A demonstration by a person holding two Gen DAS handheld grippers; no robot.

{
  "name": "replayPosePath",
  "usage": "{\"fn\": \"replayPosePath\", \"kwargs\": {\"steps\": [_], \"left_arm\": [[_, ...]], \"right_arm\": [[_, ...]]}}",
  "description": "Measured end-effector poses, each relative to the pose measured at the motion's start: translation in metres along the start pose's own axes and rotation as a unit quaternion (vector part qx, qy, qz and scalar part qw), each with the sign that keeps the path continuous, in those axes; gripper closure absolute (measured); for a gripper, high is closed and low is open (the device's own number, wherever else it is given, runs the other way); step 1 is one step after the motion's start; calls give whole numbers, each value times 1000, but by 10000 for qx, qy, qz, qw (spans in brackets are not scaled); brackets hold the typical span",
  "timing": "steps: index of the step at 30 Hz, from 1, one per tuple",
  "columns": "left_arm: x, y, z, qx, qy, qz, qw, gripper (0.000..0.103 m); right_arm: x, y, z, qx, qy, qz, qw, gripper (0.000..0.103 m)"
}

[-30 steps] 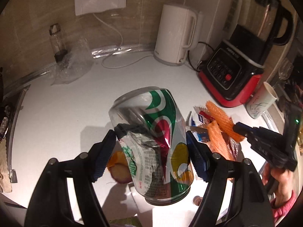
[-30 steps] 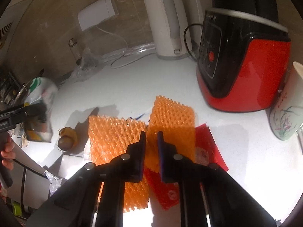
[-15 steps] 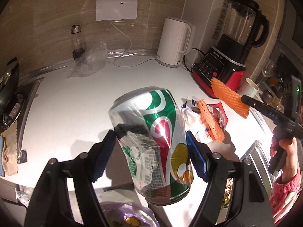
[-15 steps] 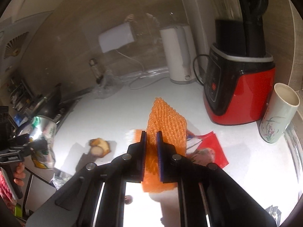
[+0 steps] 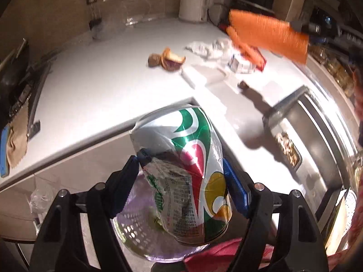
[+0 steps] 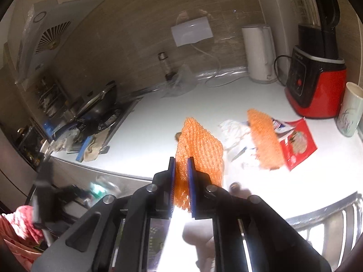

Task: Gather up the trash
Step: 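Drop the can into the basket with the left tool while the right tool carries the foam net there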

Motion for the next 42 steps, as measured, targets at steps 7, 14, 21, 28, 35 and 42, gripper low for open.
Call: {"fn": "replayPosePath", "kwargs": {"steps": [7, 14, 21, 28, 35, 42], "left_arm": [[67, 110, 18, 2, 151, 964, 9952, 32], [121, 179, 30, 201, -15, 1637, 9863, 32], [101, 155, 21, 325, 207, 1276, 9911, 17], [12, 56, 29, 215, 197, 209, 9994, 15], [-85, -37, 46, 496, -440, -877, 9939, 8], [-135, -81, 51, 249, -483, -1434, 9882, 8]], "right_arm": [[-20, 11, 49, 50, 56, -48, 10000, 92], [-34, 19, 73, -15, 198, 0, 9998, 92], [-37, 29, 80, 39, 252, 56, 9997, 92], [-12, 64, 86, -3, 126, 448, 9989, 92], [44, 134, 104, -15, -294, 1207, 9922, 92], [99, 212, 123, 165, -401, 1980, 9792, 92]]}}
Point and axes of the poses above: each gripper's, at about its wrist camera, not at the fingertips, and x roughly the way its jaws point, z to its left, y to its underside, the point moved 5 cm from there along x, roughly the way its jaws point, and after that the axes turned 15 degrees about -z, right-handed, at the moved point
